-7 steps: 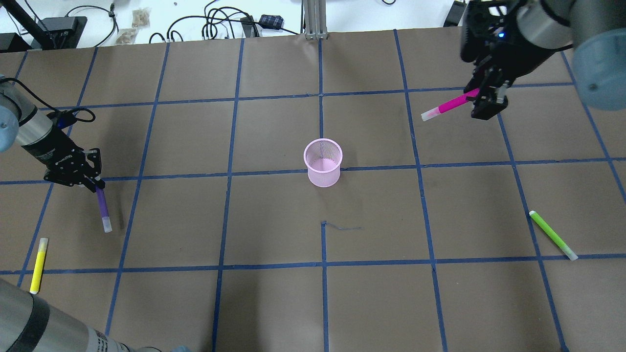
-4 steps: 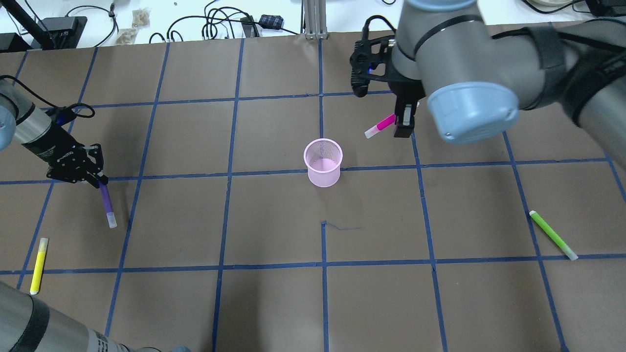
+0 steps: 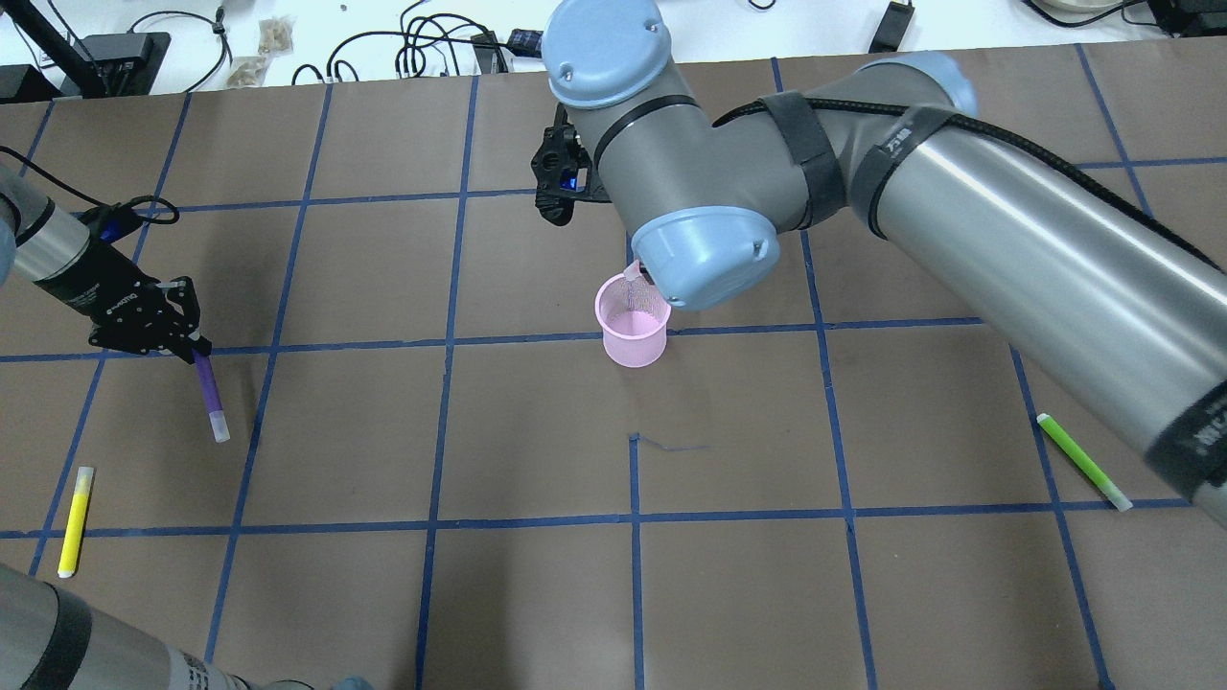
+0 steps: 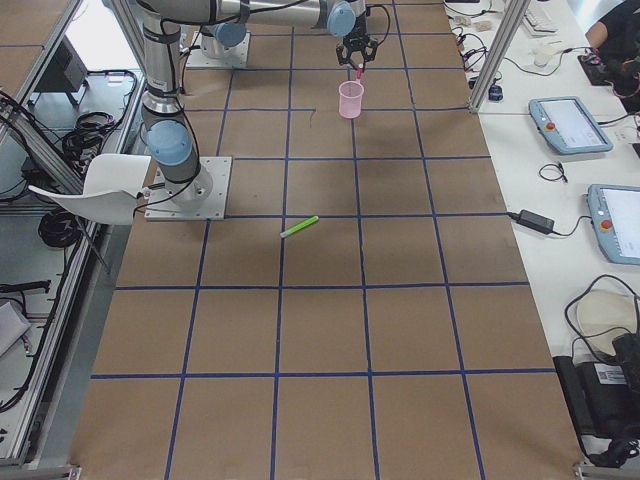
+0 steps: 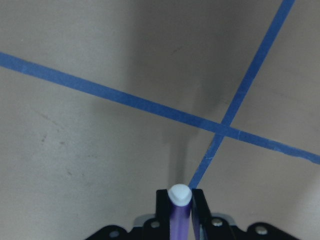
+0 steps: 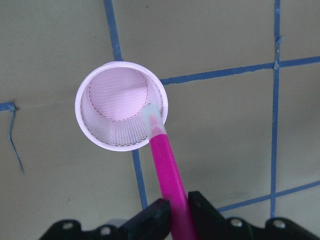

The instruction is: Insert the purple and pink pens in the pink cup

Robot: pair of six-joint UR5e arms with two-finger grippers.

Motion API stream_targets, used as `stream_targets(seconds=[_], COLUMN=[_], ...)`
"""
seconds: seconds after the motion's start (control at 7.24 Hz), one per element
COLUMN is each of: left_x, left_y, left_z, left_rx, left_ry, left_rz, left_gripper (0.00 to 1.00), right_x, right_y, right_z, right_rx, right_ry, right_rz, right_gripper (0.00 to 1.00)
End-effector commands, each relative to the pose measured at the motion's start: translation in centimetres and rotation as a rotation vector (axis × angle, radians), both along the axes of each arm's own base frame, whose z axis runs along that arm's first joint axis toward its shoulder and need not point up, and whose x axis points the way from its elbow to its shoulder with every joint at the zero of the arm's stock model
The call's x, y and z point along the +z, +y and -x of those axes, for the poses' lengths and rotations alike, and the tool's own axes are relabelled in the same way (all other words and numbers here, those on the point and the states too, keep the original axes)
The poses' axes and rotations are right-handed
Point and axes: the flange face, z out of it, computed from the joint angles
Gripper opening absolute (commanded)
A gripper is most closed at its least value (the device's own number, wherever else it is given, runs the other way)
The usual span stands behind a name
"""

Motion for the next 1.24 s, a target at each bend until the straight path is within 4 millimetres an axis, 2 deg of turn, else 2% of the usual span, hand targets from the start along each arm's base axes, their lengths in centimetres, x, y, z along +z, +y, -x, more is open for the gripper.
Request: stream_targets(seconds=[0.0,0.28,0.55,0.69,0.83,0.97,1.11], left_x=[-0.4,-0.4,0.3,2.3,4.6,6.0,7.1], left_y=[0.3,0.2,0.1,-0.1,0.1,0.3,0.2], left_z=[0.0,0.1,0.4,1.0,1.9,2.2,3.2], left_rx=[-0.019,-0.019,-0.021,-0.013,-0.023,-0.025,-0.031], left_ry=[0.018,0.028,0.022,0.034,0.012,0.005,0.011], left_rz=[0.004,0.012,0.024,0.073,0.107,0.132,0.158], left_gripper=[0.0,0.0,0.0,0.0,0.0,0.0,0.0], right_x=[-2.2,-4.5,-5.3,-6.1,-6.4,-6.4,-5.9], right_y=[0.5,0.8,1.8,1.7,1.7,1.6,1.4], right_z=[-0.4,-0.8,-2.8,-2.8,-3.1,-3.0,-3.1], right_rx=[0.003,0.009,0.043,0.043,0.045,0.044,0.046], right_ry=[0.058,0.069,0.081,0.087,0.087,0.089,0.083], right_rz=[-0.02,-0.061,-0.061,-0.07,-0.073,-0.071,-0.062], right_gripper=[0.07,0.09,0.11,0.23,0.9,1.0,1.0])
